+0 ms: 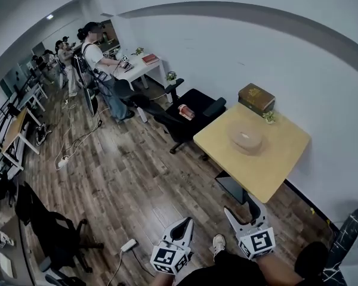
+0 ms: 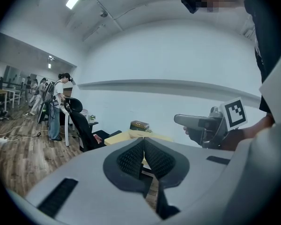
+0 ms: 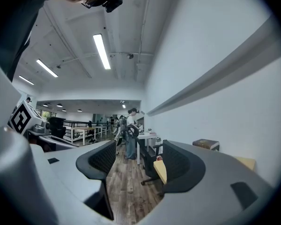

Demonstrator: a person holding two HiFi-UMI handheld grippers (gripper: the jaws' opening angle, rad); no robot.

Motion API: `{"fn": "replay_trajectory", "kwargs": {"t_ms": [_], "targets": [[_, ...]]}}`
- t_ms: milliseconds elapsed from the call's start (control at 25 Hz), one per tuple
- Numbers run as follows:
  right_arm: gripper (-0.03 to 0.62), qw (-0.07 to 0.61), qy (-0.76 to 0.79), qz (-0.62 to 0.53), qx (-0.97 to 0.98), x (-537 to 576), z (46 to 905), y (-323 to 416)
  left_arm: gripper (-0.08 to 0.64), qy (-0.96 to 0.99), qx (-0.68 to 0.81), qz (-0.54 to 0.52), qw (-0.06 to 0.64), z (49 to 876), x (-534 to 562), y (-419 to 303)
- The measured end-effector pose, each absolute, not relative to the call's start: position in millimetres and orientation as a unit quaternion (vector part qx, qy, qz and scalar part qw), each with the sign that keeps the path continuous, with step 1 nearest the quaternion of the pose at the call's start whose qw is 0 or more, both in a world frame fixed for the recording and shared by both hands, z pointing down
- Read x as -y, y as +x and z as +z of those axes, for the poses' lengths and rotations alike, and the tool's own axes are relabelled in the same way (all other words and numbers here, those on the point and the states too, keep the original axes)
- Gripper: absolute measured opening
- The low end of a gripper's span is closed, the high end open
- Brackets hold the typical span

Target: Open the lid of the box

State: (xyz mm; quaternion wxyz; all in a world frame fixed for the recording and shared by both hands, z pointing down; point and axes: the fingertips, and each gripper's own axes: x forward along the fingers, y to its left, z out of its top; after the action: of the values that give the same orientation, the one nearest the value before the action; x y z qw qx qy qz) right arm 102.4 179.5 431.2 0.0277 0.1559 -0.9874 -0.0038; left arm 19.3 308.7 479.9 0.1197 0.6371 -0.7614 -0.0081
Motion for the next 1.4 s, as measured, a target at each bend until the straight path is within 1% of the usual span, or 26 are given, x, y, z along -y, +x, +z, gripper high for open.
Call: {"fn": "replay_trajectory", "kwargs": {"t_ms": [480, 680, 1120, 1400], "targets": [[0.314, 0.038, 0.169, 0.033, 0.984, -79, 446, 77, 0.021, 0.647, 0.752, -0.002, 0.126, 480, -204, -7], [0.314, 0.04, 0.162, 0.023, 0.986, -51, 448, 71, 0.021, 0.653, 0.747, 0.002, 0.125, 480, -166, -13], [0.314, 0.055, 0.175, 0.032, 0.983, -16, 468, 55, 0.021, 0.67, 0.732, 0.003, 0.12, 481, -116, -29], [0.314, 0.063, 0.196, 0.033, 0.978, 23, 474, 23, 0.021, 0.684, 0.72, 0.006, 0.116, 484, -81, -67]]}}
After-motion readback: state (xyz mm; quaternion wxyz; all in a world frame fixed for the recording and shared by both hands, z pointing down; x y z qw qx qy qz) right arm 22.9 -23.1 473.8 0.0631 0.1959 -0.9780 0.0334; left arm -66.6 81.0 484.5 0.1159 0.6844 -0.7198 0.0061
